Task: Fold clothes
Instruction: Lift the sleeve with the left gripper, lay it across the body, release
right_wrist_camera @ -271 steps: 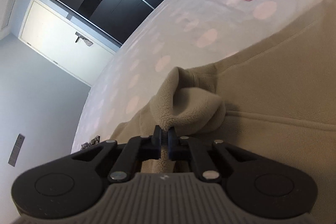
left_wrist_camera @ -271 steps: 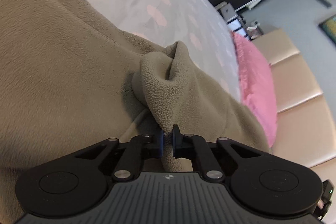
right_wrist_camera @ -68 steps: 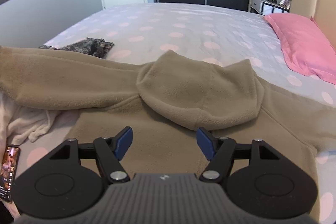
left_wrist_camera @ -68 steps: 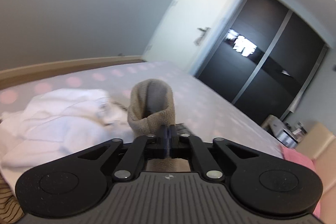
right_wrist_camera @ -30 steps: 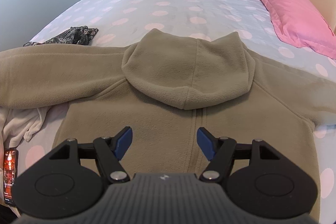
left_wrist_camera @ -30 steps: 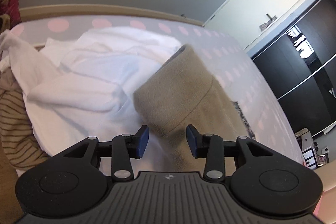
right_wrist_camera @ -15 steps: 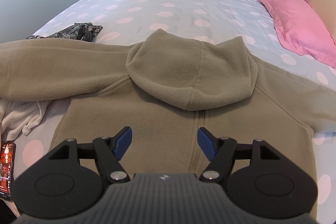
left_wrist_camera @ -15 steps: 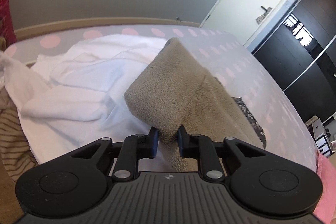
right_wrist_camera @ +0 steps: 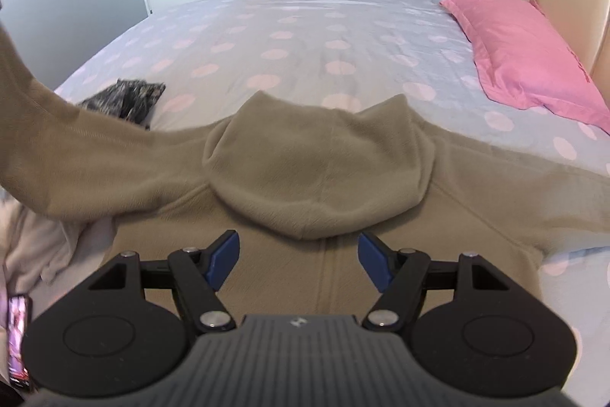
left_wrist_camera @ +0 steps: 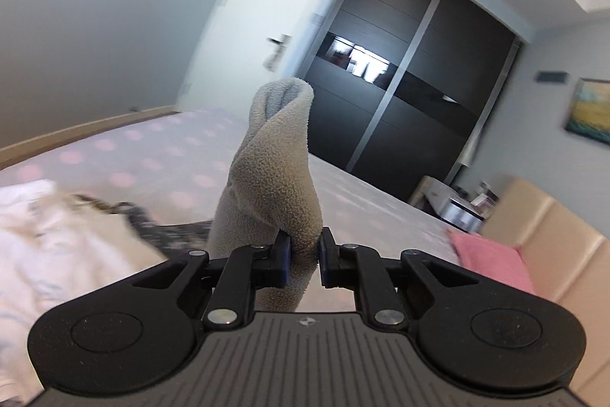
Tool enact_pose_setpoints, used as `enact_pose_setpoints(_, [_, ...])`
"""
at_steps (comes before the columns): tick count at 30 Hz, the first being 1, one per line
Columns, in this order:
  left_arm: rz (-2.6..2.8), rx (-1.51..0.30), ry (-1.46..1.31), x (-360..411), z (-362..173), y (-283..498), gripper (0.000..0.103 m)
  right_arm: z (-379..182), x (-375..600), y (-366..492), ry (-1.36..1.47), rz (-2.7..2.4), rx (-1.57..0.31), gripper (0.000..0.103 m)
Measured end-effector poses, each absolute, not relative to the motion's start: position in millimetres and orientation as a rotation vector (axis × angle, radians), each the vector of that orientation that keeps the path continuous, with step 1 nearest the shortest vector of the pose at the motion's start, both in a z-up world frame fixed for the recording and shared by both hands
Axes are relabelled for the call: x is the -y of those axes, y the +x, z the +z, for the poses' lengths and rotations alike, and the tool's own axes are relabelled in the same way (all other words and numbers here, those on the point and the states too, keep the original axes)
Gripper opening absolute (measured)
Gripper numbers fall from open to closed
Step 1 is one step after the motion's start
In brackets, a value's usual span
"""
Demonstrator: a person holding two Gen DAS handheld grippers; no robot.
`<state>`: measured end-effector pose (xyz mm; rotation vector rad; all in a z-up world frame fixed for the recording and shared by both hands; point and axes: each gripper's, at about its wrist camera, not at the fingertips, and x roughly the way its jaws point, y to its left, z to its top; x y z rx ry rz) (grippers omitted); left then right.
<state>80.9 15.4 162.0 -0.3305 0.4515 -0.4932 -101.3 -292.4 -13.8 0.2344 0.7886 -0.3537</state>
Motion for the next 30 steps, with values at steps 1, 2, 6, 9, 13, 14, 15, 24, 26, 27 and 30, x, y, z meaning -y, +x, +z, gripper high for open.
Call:
enact_pose_setpoints(1, [-0.523, -0.449, -0.316, 2.8, 169.2, 80.7, 0.012, -8.5, 300.5, -100.6, 0.245, -0.353, -0.791, 0.072])
enact_pose_setpoints(2, [-0.554, -0.446, -0.302, 21.1, 176.1, 80.4, 0.011, -3.3, 309.6, -100.4, 0.255, -0.356, -0.79, 0.072])
enact_pose_setpoints(6, [-0.664, -0.422, -0.23, 94.9, 200.5, 76.4, 0.011, 11.1, 346.5, -102.5, 0.237, -0.379, -0.789, 0.072])
enact_pose_setpoints(9, [-0.738, -0.427, -0.147, 153.9, 209.4, 72.8, 0.011, 12.2, 374.7, -108.0, 0.234, -0.412, -0.777, 0.072])
enact_pose_setpoints(13, [-0.825, -0.478, -0.018, 233.1, 187.9, 58.7, 0.011, 1.0, 410.6, -118.4, 0.342, -0.457, -0.77, 0.072])
enact_pose_setpoints(14, [-0.849, -0.495, 0.002, 249.3, 177.1, 54.7, 0.011, -2.4, 418.8, -120.6, 0.369, -0.466, -0.772, 0.072])
enact_pose_setpoints(15, [-0.872, -0.515, 0.021, 265.6, 165.6, 50.9, 0.011, -5.5, 424.9, -121.9, 0.374, -0.473, -0.78, 0.072])
enact_pose_setpoints(24, [-0.99, -0.744, 0.173, 373.3, 51.1, 25.7, 0.011, -37.6, 474.4, -123.7, 0.427, -0.571, -0.835, 0.071])
enact_pose_setpoints(26, [-0.997, -0.791, 0.201, 382.7, 28.7, 22.3, 0.011, -43.8, 483.9, -121.7, 0.451, -0.592, -0.847, 0.071])
enact_pose_setpoints(27, [-1.0, -0.813, 0.216, 387.2, 18.3, 20.4, 0.011, -46.9, 485.6, -119.6, 0.442, -0.603, -0.859, 0.07])
enact_pose_setpoints(30, [-1.009, -0.888, 0.245, 398.7, -5.8, 19.5, 0.011, -56.2, 490.2, -113.4, 0.417, -0.629, -0.894, 0.068])
